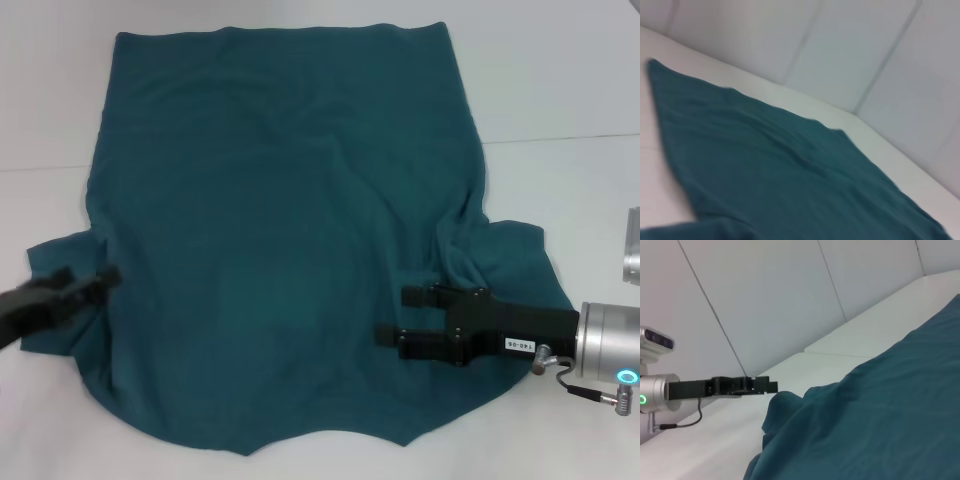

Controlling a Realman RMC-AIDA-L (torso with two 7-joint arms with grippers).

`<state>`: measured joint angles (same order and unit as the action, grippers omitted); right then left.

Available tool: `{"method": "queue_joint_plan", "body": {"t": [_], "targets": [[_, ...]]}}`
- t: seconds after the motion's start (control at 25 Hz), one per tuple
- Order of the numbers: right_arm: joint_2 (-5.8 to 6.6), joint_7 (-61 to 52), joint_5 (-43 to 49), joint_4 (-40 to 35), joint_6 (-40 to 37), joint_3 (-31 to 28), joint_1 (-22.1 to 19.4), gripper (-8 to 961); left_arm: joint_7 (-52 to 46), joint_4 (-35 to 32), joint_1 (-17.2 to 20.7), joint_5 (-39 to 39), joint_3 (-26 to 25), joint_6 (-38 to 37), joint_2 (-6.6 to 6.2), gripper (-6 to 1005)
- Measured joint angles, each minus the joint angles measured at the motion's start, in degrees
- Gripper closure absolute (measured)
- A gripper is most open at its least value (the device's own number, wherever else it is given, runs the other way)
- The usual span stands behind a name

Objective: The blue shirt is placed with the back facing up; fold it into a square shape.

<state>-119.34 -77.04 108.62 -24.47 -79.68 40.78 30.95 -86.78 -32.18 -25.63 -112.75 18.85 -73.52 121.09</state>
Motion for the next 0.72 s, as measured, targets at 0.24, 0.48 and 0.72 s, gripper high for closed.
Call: {"method": "queue_joint_plan", "body": {"t": [0.24, 0.48, 0.72], "targets": [[-0.16, -0.6, -0.6, 0.1, 0.3, 0.0, 0.1, 41, -1.5, -1.8, 0.2, 0.0, -1.3, 4.8, -0.35, 79], [-0.18, -1.0, -1.3, 0.0, 0.3, 0.0, 0.0, 41, -1.8, -2.2, 0.3, -0.7, -1.1, 8.5, -0.48, 79], [-0.18, -1.0, -1.3, -0.2, 0.3, 0.0, 0.1, 41, -2.0, -2.2, 0.5, -0.9, -0.9, 10.1, -0.47, 80]]}}
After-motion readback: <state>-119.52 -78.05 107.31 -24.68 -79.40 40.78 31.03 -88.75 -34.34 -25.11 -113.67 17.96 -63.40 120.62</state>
